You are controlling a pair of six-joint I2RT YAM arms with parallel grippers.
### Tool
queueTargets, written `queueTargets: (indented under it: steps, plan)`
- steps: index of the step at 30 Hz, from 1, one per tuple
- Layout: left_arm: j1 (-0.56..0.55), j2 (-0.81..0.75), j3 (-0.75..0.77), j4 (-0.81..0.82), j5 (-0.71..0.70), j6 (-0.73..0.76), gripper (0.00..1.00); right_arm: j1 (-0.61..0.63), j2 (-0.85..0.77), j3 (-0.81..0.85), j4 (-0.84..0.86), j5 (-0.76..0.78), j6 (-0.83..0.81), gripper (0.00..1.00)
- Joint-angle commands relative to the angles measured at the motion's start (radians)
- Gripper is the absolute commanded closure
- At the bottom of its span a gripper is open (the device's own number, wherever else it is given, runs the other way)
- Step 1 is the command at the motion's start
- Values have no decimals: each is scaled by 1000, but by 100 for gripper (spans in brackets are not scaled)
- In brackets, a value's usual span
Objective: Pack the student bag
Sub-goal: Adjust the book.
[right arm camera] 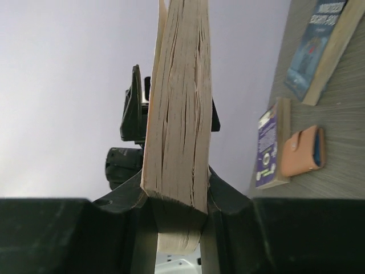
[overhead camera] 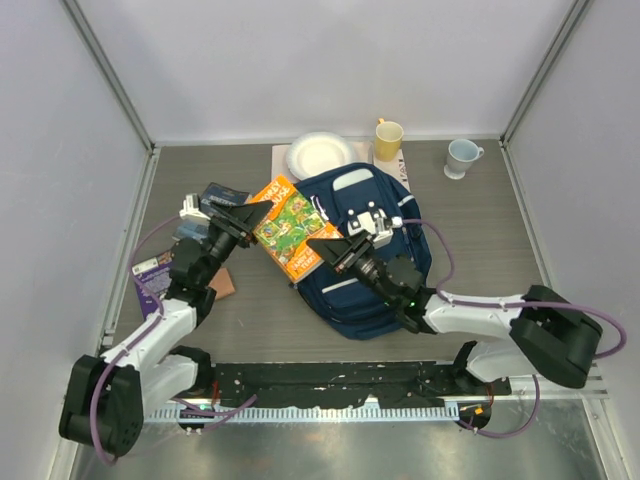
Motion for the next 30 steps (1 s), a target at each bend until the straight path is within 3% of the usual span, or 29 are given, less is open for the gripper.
queueTargets:
  steps: [1,4,6,9,11,15,20,26,30]
  plan:
    - [-10,-72,101,-304,74,215,19,-29,-234,-24,-157,97,-97,99]
    - [-10,-138,197,-682,13,448,2,-30,-468,15,-578,283,-207,99]
    - [-24,-152,269,-902,-66,594,0,-32,-561,72,-867,444,-281,99]
    - [-108,-126,343,-1038,-163,709,0,-35,-702,138,-1174,636,-328,99]
    - [-186,-84,390,-1069,-202,792,0,-37,-777,172,-1266,699,-350,99]
    - [-456,73,487,-1112,-335,923,0,-37,-852,253,-1523,837,-376,99]
    - [-676,290,619,-1127,-421,1108,0,-37,-943,347,-1787,962,-324,99]
    - [-831,507,762,-1127,-469,1281,0,-37,-1035,380,-1915,980,-278,99]
    - [-877,611,812,-1123,-466,1331,0,-37,-1061,394,-1979,974,-247,99]
